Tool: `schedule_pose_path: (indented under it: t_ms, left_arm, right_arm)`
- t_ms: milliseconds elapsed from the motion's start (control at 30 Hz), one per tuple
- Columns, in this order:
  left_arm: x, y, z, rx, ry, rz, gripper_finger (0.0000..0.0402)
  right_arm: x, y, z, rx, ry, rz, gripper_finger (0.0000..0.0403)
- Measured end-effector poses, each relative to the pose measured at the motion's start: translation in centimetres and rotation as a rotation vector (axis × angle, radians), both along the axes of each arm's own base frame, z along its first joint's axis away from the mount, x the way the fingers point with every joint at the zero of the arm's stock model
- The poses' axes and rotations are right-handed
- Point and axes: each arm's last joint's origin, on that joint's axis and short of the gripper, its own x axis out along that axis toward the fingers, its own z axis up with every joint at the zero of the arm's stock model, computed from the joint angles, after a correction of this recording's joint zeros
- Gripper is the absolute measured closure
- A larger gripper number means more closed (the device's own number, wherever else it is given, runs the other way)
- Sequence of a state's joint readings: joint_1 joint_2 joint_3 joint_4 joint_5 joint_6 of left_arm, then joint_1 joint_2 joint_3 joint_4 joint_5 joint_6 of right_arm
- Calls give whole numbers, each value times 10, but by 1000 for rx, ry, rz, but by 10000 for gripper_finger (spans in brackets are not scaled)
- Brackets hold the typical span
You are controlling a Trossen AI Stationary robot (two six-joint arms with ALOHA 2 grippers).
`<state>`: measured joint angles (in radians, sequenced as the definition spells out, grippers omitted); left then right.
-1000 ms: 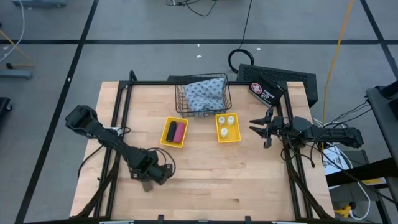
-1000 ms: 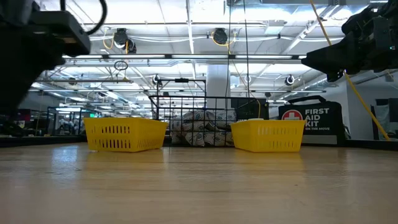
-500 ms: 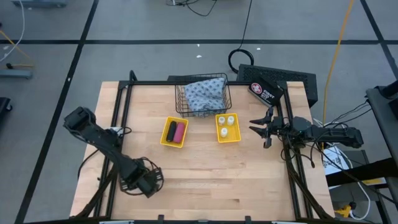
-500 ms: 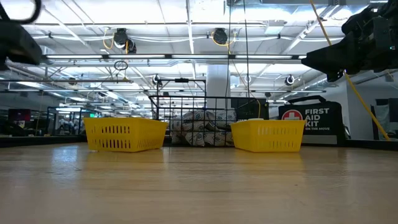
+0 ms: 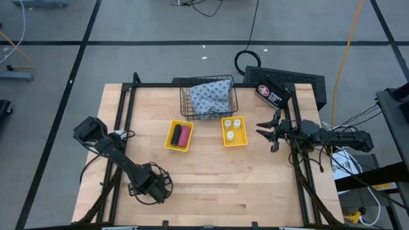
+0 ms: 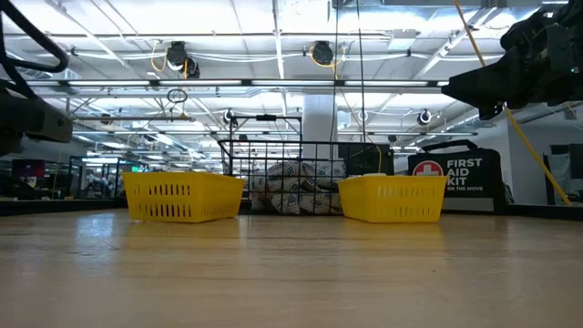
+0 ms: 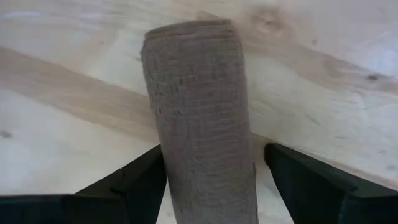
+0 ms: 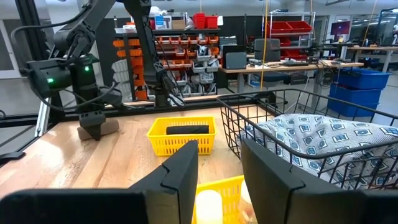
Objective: Pick & Place Medicine items
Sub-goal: Put the brown bandage into the left yellow basket
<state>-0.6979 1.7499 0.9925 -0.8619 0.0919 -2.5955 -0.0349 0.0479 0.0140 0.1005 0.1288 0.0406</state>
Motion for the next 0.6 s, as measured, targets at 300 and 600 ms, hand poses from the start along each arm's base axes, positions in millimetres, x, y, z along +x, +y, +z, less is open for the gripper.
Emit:
schedule_pose_path:
  t_ms: [300,600]
  left_arm:
    - [5,0,-4,65,-85,-44,117]
    - [8,4,-4,86,-91,-41,117]
  right_arm:
    - [0,0,0,0,1,0,289]
    - [0,0,0,0,0,0,289]
